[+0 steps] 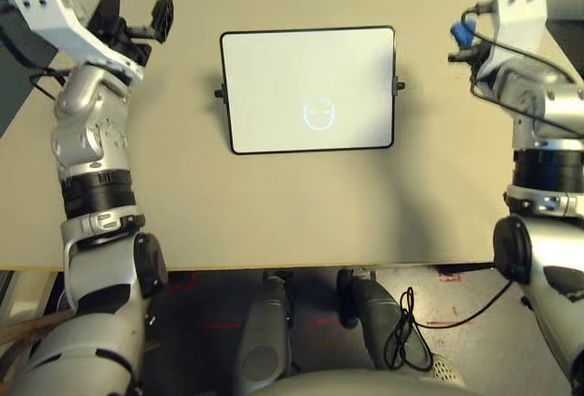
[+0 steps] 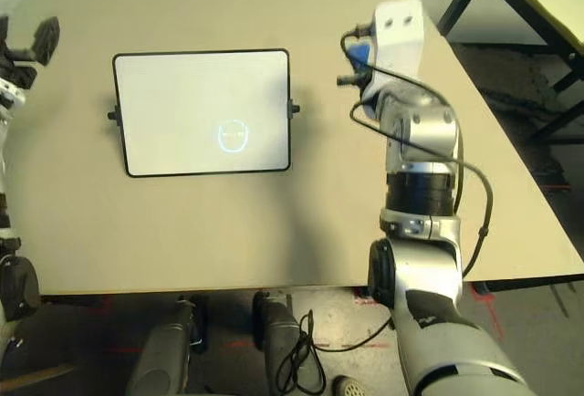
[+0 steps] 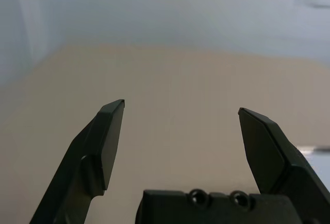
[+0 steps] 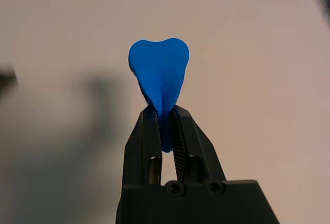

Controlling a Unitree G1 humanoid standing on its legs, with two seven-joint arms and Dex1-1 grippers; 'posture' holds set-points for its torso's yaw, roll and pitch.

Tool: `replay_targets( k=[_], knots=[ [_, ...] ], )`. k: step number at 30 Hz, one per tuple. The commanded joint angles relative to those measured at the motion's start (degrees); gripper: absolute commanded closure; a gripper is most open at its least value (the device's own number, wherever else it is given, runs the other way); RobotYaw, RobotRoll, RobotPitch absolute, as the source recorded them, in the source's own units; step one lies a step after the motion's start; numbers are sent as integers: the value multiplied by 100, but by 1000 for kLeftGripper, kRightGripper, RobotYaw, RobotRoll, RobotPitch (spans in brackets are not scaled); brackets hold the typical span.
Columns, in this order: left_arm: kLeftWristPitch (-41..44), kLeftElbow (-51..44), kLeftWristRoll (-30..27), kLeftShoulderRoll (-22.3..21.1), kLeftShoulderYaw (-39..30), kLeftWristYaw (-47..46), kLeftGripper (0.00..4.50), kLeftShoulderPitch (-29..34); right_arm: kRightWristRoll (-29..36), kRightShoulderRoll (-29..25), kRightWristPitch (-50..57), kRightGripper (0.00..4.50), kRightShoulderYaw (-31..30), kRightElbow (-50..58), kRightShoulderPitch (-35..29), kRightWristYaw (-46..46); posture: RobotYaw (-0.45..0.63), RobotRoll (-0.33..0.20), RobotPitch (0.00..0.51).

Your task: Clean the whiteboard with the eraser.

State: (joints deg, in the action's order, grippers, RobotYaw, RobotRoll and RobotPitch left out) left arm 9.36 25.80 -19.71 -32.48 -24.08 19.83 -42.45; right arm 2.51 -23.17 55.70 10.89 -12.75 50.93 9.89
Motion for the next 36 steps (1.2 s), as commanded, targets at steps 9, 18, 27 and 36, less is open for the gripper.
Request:
replay_targets(
  k=[9,18,27,36],
  knots=[
    [187,155,-115,351,51,-154,0,484,125,323,343,4300,-201,-463,-117,-17,92,0,215],
    [330,232,-40,440,311,-67,0,46,186,223,-947,1532,-17,-1291,176,26,70,0,227],
    [-466,884,347,447,557,-214,0,-444,449,-354,-3670,34,879,-2021,187,-193,11,0,226],
    [-1585,2035,683,214,400,-614,0,-416,409,-799,-6205,34,1049,-3344,-669,-240,24,0,192]
  ],
)
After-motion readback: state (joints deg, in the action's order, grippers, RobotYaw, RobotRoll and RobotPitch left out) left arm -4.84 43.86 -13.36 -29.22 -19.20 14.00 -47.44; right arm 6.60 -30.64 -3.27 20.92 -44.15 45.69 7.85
